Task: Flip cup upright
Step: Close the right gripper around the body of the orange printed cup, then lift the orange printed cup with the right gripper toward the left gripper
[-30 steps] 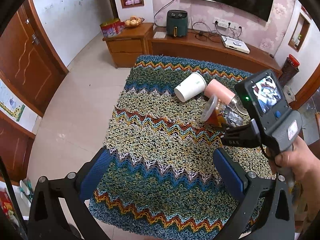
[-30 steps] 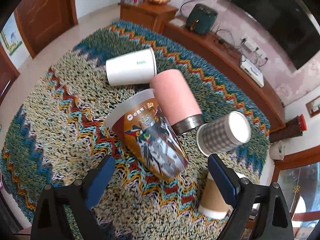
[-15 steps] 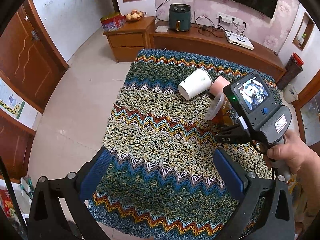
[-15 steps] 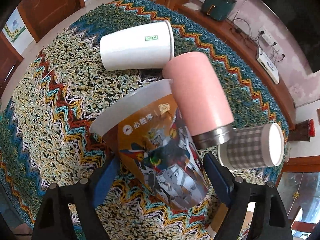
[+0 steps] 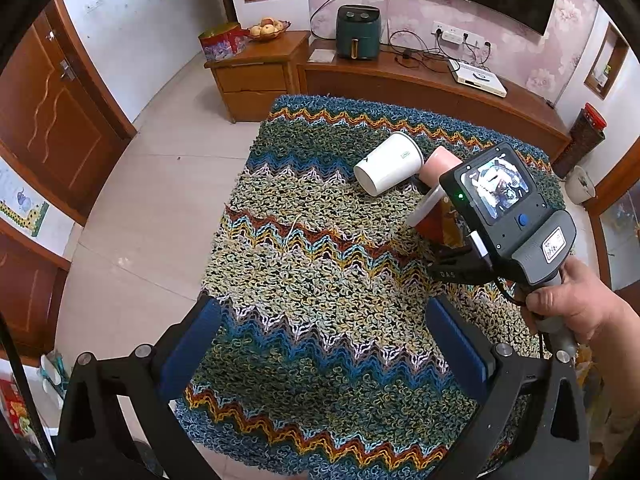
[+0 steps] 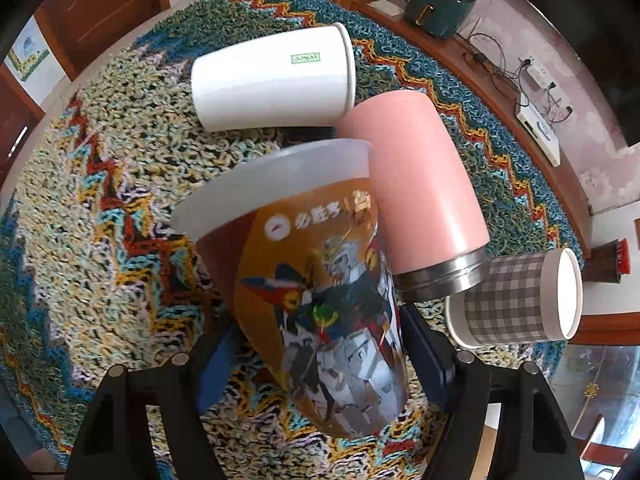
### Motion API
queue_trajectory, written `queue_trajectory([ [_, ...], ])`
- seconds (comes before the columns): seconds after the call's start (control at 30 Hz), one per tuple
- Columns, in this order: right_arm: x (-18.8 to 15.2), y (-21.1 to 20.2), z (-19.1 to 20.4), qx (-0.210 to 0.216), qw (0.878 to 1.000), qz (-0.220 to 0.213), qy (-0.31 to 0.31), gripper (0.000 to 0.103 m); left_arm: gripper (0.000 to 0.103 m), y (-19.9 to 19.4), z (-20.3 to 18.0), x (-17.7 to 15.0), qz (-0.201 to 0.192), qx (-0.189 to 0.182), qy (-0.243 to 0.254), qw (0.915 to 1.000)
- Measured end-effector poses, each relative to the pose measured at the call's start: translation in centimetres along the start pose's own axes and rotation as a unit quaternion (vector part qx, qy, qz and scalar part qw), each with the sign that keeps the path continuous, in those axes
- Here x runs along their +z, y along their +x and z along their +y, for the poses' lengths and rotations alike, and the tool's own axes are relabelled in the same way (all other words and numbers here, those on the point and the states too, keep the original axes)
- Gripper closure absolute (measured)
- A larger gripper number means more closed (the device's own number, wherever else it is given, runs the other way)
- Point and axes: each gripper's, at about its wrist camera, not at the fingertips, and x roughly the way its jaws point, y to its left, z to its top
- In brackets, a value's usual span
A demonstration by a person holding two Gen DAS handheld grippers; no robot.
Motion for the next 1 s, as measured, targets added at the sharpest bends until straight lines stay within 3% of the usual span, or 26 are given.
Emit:
queue_trajectory([
  [0.17, -0.5, -0.7, 0.8, 0.006, 1.000, 0.003, 0.006, 0.031, 0.001, -0.2, 0.2, -0.3, -0.001, 0.000, -0.003, 1.0000],
  [0.53, -3.7, -4.0, 2.9, 0.064, 0.996, 0.013, 0.057, 0.035, 0.001, -1.4, 0.4, -1.0, -0.010, -0.005, -0.003, 0.9999],
  [0.77, -7.9, -5.3, 3.5, 0.074, 0.992, 0.020, 0.101, 0.035, 0.001, -1.9, 0.0, -1.8, -0.010, -0.008, 0.002, 0.9999],
  [1.0, -12.8, -6.5, 3.1, 0.078, 0.979, 0.029, 0.184, 0.036, 0.001, -2.3, -1.1, -2.8, -0.012, -0.015, 0.013, 0.9997],
])
